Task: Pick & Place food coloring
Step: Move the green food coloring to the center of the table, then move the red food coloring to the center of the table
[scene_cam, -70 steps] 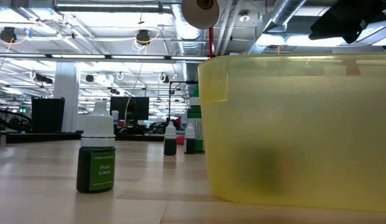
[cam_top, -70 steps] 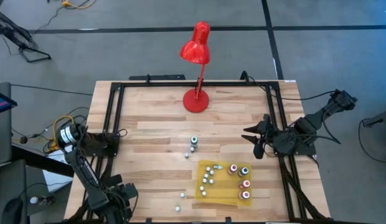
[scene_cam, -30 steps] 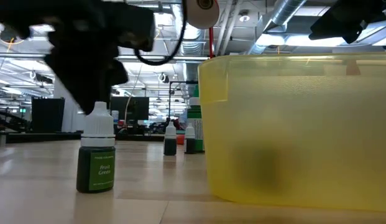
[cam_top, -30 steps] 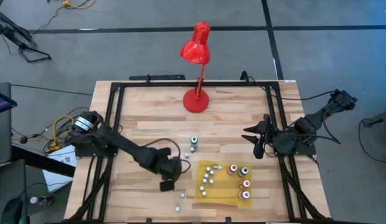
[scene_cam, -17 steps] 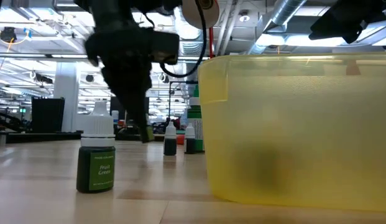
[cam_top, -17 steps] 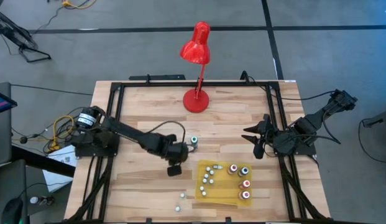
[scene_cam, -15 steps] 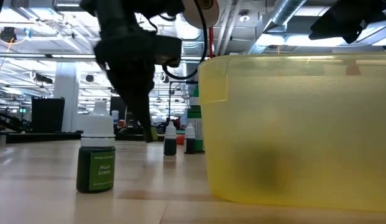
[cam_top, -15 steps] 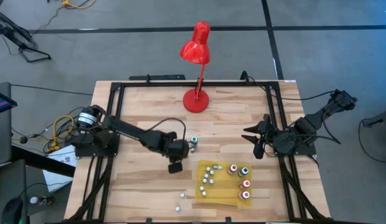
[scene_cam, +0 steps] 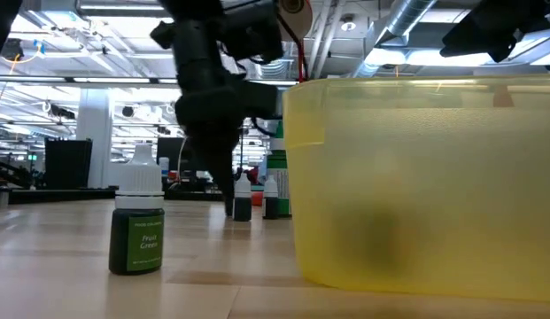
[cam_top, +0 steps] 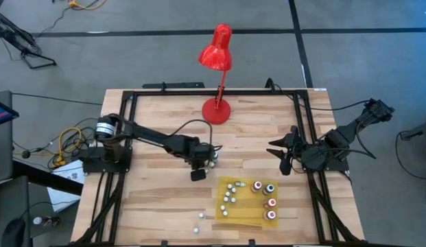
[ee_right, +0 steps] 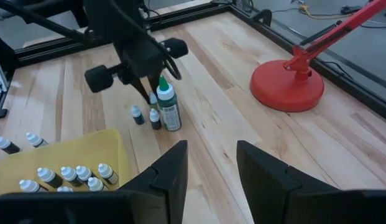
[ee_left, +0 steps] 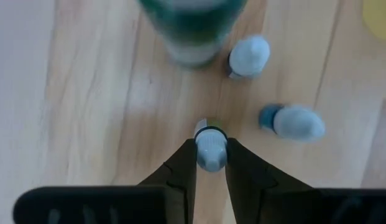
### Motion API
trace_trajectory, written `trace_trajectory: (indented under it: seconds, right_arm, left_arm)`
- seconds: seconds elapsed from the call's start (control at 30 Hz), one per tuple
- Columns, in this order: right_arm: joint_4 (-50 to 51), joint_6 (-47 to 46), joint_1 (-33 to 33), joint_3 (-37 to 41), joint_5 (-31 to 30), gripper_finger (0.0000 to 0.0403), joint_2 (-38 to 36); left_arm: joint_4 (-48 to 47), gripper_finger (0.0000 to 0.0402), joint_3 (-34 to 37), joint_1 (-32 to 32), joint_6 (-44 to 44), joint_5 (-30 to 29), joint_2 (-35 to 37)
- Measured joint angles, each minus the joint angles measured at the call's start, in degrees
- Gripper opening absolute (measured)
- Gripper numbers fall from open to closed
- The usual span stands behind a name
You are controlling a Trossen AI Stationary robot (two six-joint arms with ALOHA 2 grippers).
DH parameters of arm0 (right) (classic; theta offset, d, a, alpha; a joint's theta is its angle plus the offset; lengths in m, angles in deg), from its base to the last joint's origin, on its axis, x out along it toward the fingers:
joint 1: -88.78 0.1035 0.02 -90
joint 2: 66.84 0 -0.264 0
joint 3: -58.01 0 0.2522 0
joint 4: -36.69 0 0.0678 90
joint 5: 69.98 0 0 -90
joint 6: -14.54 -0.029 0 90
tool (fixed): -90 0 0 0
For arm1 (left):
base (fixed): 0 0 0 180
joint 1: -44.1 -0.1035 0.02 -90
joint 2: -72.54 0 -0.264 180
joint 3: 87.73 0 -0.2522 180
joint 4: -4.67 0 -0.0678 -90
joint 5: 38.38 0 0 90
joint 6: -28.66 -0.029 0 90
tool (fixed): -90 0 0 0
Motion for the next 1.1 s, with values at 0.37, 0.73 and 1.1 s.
trace_trajectory:
  seconds: [0.37,0.73,1.1]
  right_arm:
    - [0.0,0.0,0.0,0.0,0.0,0.0129,0.0]
    - [0.0,0.0,0.0,0.0,0.0,0.0129,0.0]
    - [0.0,0.0,0.0,0.0,0.0,0.0129,0.0]
  left_arm:
    - [-10.8,0.0059,-10.1,0.0,-1.9,-0.5,-6.2]
    - [-11.7,0.0144,-10.0,0.0,0.1,0.9,-5.1]
    - [-20.0,0.0205,-9.9,5.4,6.7,0.0,4.3]
